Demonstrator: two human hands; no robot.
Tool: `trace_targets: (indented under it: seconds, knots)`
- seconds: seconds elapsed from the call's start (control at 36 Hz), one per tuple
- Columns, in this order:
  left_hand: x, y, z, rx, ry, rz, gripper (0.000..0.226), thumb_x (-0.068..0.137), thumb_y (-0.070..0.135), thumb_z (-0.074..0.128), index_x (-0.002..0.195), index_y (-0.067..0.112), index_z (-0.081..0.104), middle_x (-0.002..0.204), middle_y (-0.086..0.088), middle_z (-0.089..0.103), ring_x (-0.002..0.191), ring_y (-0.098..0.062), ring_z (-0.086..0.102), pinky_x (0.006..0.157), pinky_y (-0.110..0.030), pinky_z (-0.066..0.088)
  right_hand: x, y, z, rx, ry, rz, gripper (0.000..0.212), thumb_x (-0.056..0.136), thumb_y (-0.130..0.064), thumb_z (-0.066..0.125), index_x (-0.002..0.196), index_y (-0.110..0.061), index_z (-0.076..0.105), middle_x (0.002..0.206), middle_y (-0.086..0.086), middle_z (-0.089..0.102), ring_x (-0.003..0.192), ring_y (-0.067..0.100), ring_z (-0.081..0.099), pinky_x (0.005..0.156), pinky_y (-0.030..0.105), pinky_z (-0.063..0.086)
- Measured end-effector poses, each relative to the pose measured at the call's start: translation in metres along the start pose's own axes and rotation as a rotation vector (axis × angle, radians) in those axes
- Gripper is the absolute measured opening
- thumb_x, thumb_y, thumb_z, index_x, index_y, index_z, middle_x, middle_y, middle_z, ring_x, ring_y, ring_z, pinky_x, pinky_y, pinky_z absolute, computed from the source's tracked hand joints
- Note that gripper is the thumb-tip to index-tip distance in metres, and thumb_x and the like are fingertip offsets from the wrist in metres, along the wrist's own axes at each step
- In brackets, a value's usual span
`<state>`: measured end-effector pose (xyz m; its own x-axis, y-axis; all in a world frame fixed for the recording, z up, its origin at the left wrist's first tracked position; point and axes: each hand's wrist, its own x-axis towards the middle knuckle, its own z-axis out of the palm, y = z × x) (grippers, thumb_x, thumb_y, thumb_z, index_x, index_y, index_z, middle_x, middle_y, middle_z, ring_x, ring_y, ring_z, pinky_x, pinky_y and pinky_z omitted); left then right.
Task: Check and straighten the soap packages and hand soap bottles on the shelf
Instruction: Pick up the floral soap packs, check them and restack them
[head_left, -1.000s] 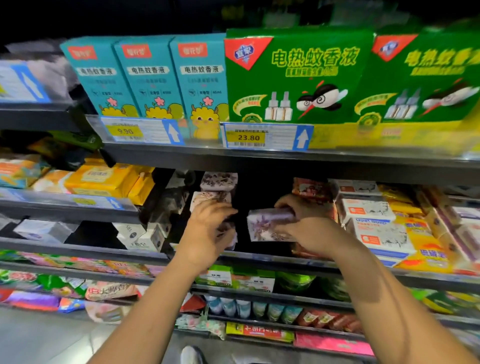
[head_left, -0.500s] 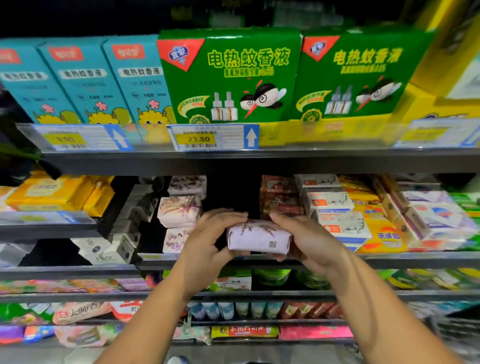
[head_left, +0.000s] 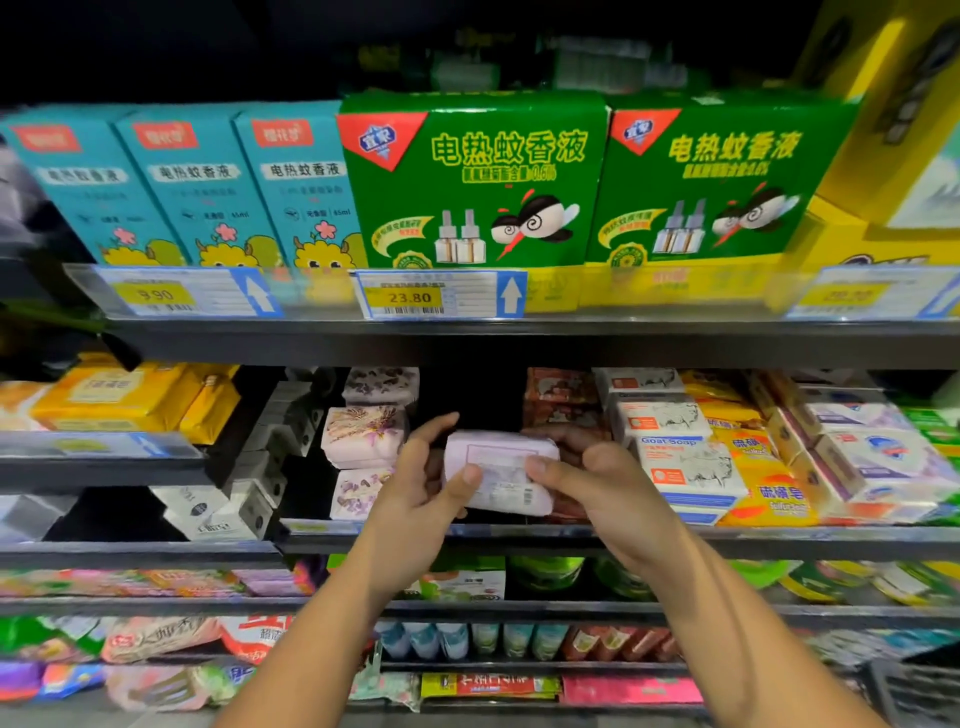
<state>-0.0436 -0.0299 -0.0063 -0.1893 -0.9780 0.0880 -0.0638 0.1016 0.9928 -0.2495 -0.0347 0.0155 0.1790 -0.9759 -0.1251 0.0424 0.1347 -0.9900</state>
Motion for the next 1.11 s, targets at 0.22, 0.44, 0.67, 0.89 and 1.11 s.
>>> trace_targets:
  seconds: [0.22, 0.44, 0.67, 0.89, 1.11]
  knots:
    - [0.003, -0.007, -0.022, 0.291, -0.127, 0.041, 0.098, 0.066, 0.032, 0.088, 0.132, 0.074, 0.029, 0.138, 0.025, 0.046, 0.123, -0.01, 0.052, 0.097, -0.036, 0.051, 0.003, -0.011, 0.004, 0.165, 0.141, 0.173, 0.022, 0.088, -0.022, 0.071, 0.103, -0.006, 0.074, 0.1, 0.015, 0.076, 0.093, 0.029, 0.073, 0.087, 0.046, 0.055]
    - [0.006, -0.008, -0.022, 0.471, -0.014, 0.383, 0.051, 0.077, 0.034, 0.076, 0.123, 0.047, 0.059, 0.137, 0.028, 0.041, 0.13, 0.004, 0.042, 0.099, -0.008, 0.036, 0.004, -0.014, 0.01, 0.101, 0.063, 0.287, 0.04, 0.09, -0.04, 0.067, 0.107, -0.005, 0.07, 0.085, 0.017, 0.075, 0.067, 0.026, 0.07, 0.052, 0.029, 0.052]
    - [0.003, 0.002, -0.012, -0.021, 0.003, 0.064, 0.038, 0.078, 0.02, 0.066, 0.116, 0.019, 0.057, 0.104, 0.018, 0.073, 0.097, 0.002, 0.065, 0.083, -0.012, 0.048, 0.006, -0.009, 0.009, -0.054, 0.006, 0.23, 0.076, 0.074, -0.077, 0.048, 0.112, -0.015, 0.07, 0.098, 0.01, 0.077, 0.09, 0.029, 0.074, 0.079, 0.039, 0.059]
    - [0.002, -0.002, -0.009, -0.246, 0.09, -0.022, 0.058, 0.072, 0.043, 0.069, 0.117, 0.008, 0.061, 0.108, -0.008, 0.072, 0.099, -0.024, 0.064, 0.079, -0.03, 0.055, 0.009, -0.011, 0.012, 0.032, 0.001, -0.074, 0.037, 0.081, -0.032, 0.074, 0.116, -0.021, 0.066, 0.102, 0.0, 0.076, 0.097, 0.014, 0.07, 0.081, 0.024, 0.054]
    - [-0.003, 0.006, -0.014, -0.296, 0.012, -0.039, 0.084, 0.066, 0.019, 0.083, 0.139, 0.033, 0.044, 0.118, -0.004, 0.069, 0.104, -0.023, 0.068, 0.077, -0.032, 0.057, 0.009, -0.009, 0.019, 0.025, 0.081, -0.014, 0.03, 0.082, -0.033, 0.071, 0.105, -0.014, 0.073, 0.101, 0.009, 0.077, 0.099, 0.028, 0.072, 0.091, 0.04, 0.055]
